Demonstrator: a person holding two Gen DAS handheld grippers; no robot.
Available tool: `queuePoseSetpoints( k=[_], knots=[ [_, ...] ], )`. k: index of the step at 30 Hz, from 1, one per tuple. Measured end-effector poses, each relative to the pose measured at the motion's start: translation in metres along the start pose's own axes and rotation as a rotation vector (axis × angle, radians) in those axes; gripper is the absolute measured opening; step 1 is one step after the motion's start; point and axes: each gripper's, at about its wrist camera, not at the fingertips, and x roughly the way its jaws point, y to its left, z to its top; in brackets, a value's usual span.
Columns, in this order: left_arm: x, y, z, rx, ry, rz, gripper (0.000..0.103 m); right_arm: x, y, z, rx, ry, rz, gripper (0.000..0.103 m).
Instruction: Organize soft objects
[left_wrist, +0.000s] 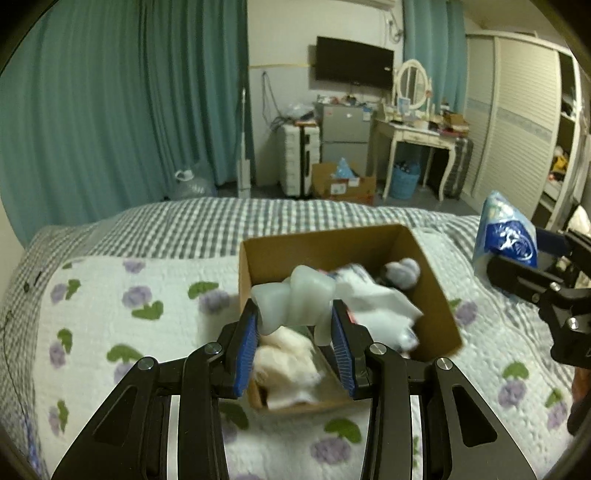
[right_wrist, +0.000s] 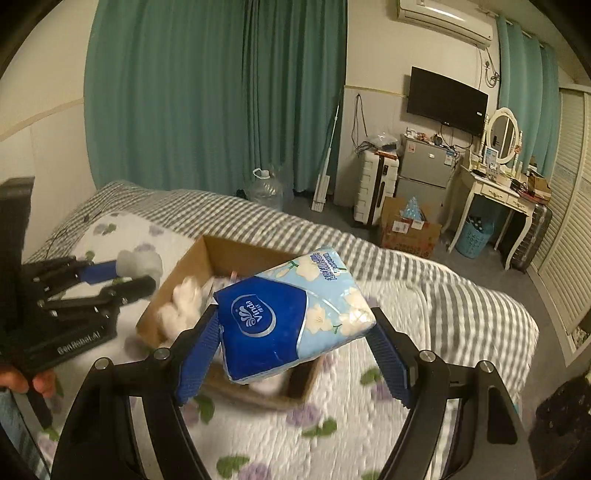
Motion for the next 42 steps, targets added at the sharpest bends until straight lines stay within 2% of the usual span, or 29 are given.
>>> queuePoseSetpoints(
  k=[8,12,13,16,17,19,21,27,29,35,42],
  knots=[
    [0.058,0.004,0.013,0.004,0.043,-0.011,0.038,0.07,-0.012,0.028,0.016,0.032,0.024,0.078],
    [0.076,0.007,0.013,0.005,0.055,-0.017,0.051,0.098,-0.013,0.028,0.031,0.054,0.046,0.078],
    [0.078,0.006,0.013,0.008,0.055,-0.015,0.058,0.103,-0.013,0.027,0.035,0.057,0.058,0.078],
    [0.078,0.004,0.011,0.022,0.049,0.005,0.061,0.121,-0.013,0.023,0.061,0.081,0.103,0.084],
    [0.076,0.004,0.011,0.027,0.05,0.01,0.064,0.124,-0.012,0.022,0.067,0.086,0.106,0.088],
    [0.073,0.004,0.011,0.028,0.046,0.014,0.075,0.126,-0.012,0.02,0.076,0.083,0.093,0.089],
    [0.068,0.004,0.01,0.029,0.033,0.014,0.079,0.122,-0.013,0.02,0.087,0.074,0.079,0.09],
    [0.038,0.001,0.012,0.03,0.002,0.025,0.079,0.087,-0.018,0.024,0.078,0.04,0.032,0.092],
    [0.017,-0.001,0.015,0.034,-0.022,0.019,0.079,0.07,-0.017,0.026,0.065,0.031,0.01,0.092],
    [-0.052,0.0,0.021,0.029,-0.127,0.011,0.08,-0.011,-0.013,0.034,0.04,-0.047,-0.051,0.093],
    [-0.148,0.002,0.017,0.006,-0.297,0.023,0.103,-0.117,0.003,0.037,0.058,-0.183,-0.097,0.103]
  ],
)
